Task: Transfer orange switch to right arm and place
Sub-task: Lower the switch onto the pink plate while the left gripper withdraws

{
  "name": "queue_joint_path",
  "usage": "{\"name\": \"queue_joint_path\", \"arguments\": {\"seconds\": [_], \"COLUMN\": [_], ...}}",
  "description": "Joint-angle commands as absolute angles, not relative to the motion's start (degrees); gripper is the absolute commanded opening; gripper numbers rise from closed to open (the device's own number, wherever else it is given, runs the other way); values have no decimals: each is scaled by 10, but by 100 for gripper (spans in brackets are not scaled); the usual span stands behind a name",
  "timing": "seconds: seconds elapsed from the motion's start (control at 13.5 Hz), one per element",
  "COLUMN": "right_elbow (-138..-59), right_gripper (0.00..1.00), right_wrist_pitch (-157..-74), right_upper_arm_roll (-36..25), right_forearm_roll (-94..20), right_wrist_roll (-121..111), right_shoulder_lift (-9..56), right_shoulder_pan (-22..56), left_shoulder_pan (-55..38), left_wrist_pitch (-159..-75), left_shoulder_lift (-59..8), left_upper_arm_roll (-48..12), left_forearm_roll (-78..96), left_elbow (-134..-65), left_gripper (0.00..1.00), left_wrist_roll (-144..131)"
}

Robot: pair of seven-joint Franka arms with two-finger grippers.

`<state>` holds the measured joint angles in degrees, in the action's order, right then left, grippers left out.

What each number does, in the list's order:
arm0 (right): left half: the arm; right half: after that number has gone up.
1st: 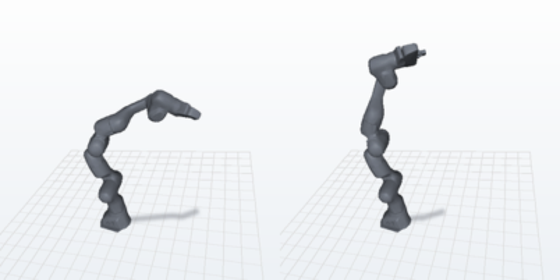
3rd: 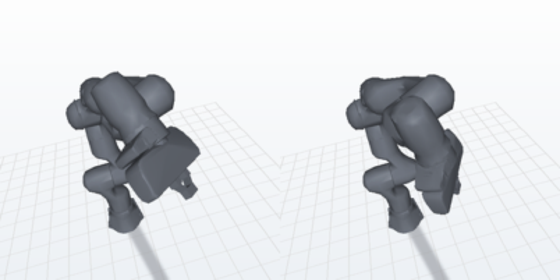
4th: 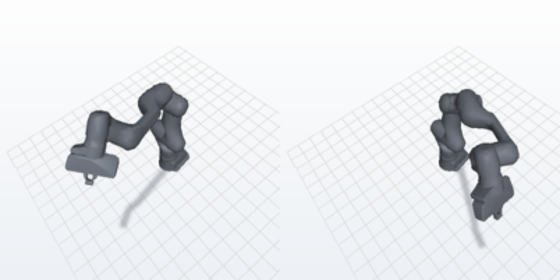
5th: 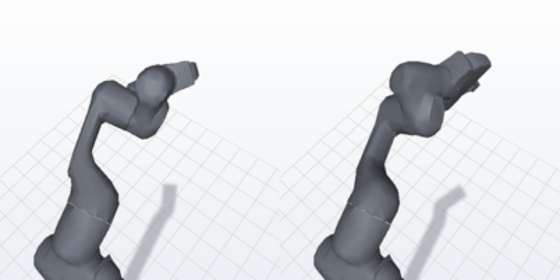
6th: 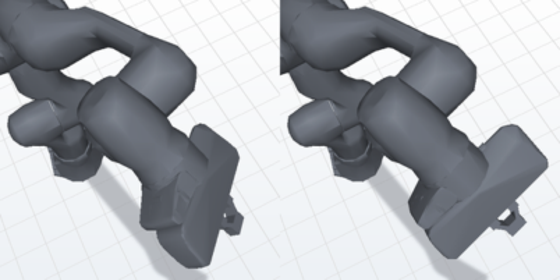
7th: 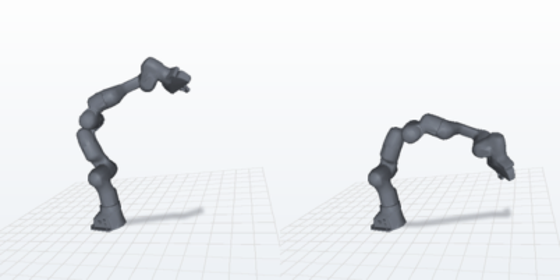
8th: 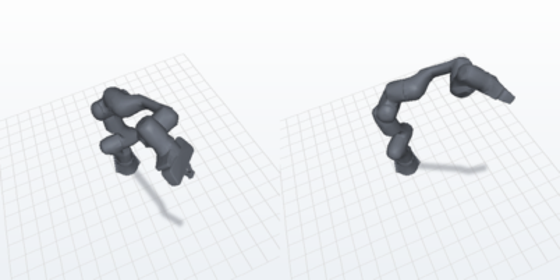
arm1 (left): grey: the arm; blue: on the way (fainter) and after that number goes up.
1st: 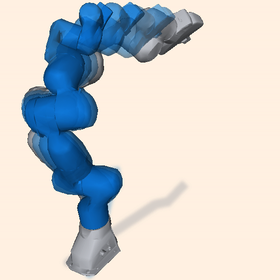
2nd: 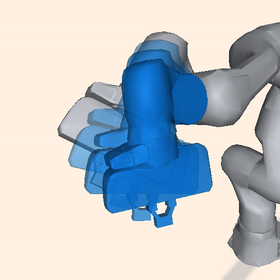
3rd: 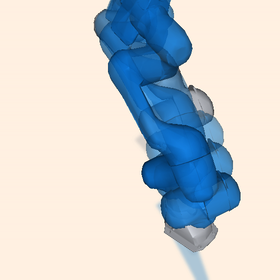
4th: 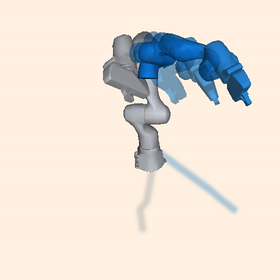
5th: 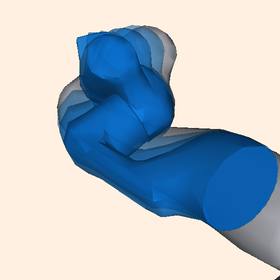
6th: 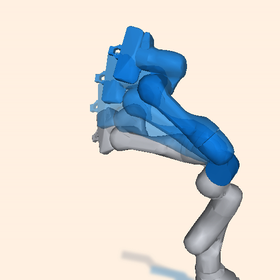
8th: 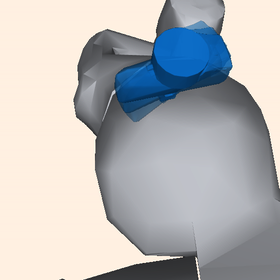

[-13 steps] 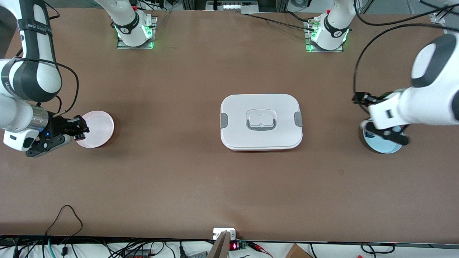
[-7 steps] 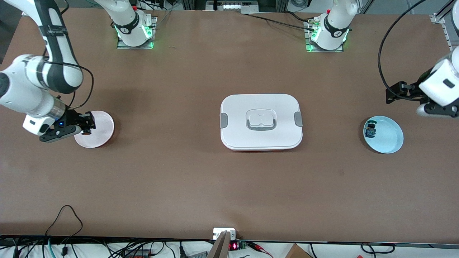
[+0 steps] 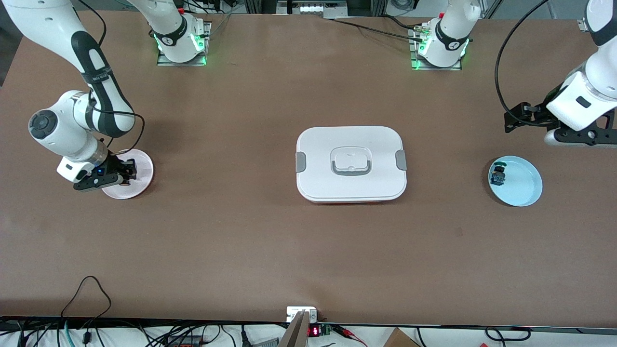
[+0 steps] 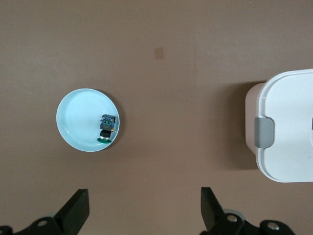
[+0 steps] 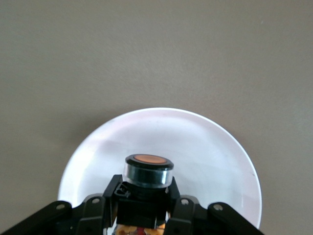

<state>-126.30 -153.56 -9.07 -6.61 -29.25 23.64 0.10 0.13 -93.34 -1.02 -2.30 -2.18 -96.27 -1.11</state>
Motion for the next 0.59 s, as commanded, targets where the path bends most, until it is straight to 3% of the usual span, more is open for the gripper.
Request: {"name": "queue_joint_path", "arguments": {"seconds": [0.0,0.07,0.15,0.52], "right_elbow": [-1265,-1264,-1261,-1198], "right_gripper": [25,68,100,100], "right_wrist_pitch": [-1549,-1546,-1536,-1336], "right_upper_arm_roll": [-84,-84,-83,-78], "right_forearm_roll": [-67,-67,-67,-68], "right_wrist_roll": [-285,-284,-284,-188], "right_shoulder_lift": [246,243,237,139], "right_shoulder_pan": [-6,-6,-6,33], "left_shoulder_pan": [6,7,8,9], "left_wrist_pitch": [-939,-932,-928,-913], "left_shoulder_lift": [-10,-10,-10,-10], "left_upper_arm_roll": [-22,-22,-21,-24], "left_forearm_roll": [-11,-11,-11,-5], "left_elbow": [-961,-961,-960,-955], "left_gripper": [100,100,100,100], "left_wrist_roll": [-9,-9,-9,-10]}}
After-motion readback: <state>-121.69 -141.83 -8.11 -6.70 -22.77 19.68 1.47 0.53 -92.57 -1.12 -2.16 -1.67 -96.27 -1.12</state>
